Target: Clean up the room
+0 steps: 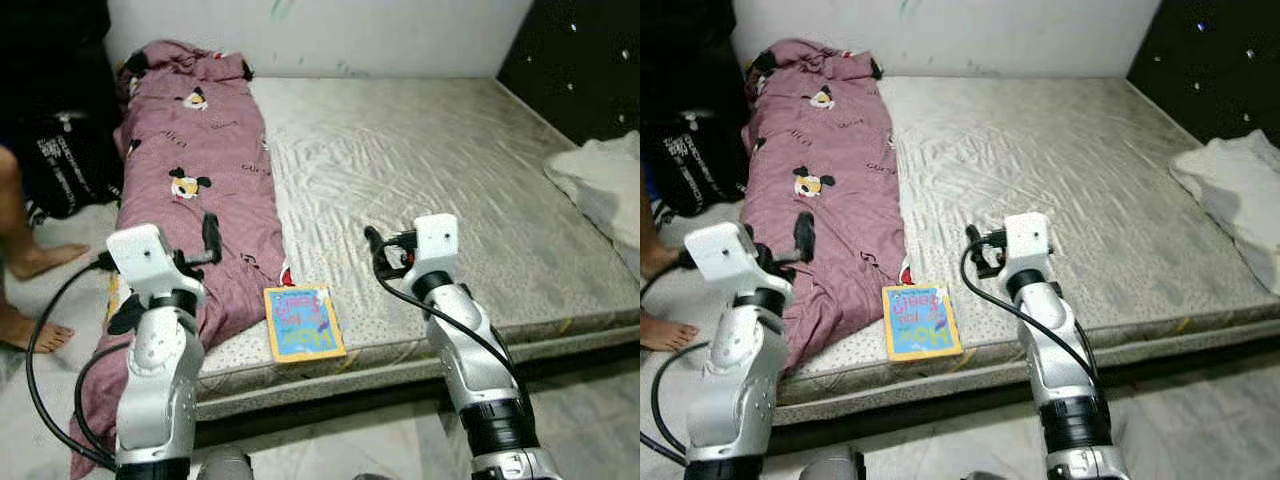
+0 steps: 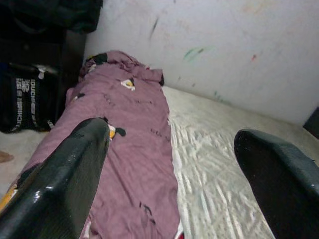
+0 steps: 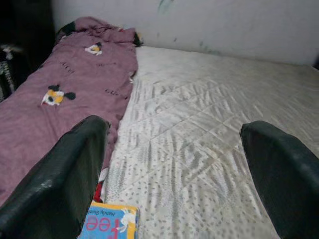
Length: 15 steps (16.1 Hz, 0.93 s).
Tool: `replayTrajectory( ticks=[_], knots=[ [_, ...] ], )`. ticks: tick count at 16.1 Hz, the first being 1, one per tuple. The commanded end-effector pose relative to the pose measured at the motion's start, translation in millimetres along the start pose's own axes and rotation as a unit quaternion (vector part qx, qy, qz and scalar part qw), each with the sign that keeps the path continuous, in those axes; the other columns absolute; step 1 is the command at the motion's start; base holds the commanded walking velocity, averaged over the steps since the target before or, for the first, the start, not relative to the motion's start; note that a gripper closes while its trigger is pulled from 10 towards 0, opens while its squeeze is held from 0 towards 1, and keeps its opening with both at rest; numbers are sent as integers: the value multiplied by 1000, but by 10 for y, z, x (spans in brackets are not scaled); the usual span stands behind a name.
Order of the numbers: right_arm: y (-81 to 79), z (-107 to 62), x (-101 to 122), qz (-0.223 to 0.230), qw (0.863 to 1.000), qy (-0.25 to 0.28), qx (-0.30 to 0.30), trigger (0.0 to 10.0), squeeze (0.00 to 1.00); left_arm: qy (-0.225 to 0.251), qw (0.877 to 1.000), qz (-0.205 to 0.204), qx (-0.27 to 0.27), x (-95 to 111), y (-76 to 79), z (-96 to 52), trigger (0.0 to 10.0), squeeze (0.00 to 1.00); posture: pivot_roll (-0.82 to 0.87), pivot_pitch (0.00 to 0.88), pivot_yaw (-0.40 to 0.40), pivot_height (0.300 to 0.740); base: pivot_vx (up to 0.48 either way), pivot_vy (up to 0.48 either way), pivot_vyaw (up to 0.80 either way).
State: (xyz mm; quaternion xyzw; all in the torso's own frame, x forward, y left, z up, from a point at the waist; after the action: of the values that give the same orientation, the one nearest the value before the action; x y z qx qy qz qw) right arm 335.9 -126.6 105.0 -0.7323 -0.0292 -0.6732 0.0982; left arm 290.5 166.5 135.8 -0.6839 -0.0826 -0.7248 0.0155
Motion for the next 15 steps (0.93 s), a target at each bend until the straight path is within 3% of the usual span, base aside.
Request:
replayTrajectory(
  ticks=[1, 6, 15],
  knots=[
    [78, -26, 81, 11, 1000, 15, -17, 10000, 0, -3, 1000, 9, -13, -7, 52, 10, 10000, 0, 48, 28, -44, 740, 0, 0, 0],
    [69, -74, 59, 18, 1000, 11, -19, 10000, 0, -12, 999, 28, -18, -32, -19, 15, 10000, 0, 45, 77, -43, 740, 0, 0, 0],
    [18, -99, 44, 23, 1000, 2, -4, 10000, 0, -20, 999, 29, -18, -59, -5, -34, 10000, 0, 43, 104, -48, 740, 0, 0, 0]
  ],
)
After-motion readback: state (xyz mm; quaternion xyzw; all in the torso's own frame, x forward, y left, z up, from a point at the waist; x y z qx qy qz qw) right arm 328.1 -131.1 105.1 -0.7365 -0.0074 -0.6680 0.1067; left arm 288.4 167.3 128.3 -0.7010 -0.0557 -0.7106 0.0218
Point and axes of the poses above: a point about 5 cm out from each wrist's last joint towards the gripper, its own z axis pointing out of the wrist towards the gripper, its own x axis along the axis of the wrist's last joint, y = z × x, the point moved 3 cm from there along z, pointing out of the wrist towards the gripper, and after that the axes turned 7 degrees about z, right-handed, at the moved point
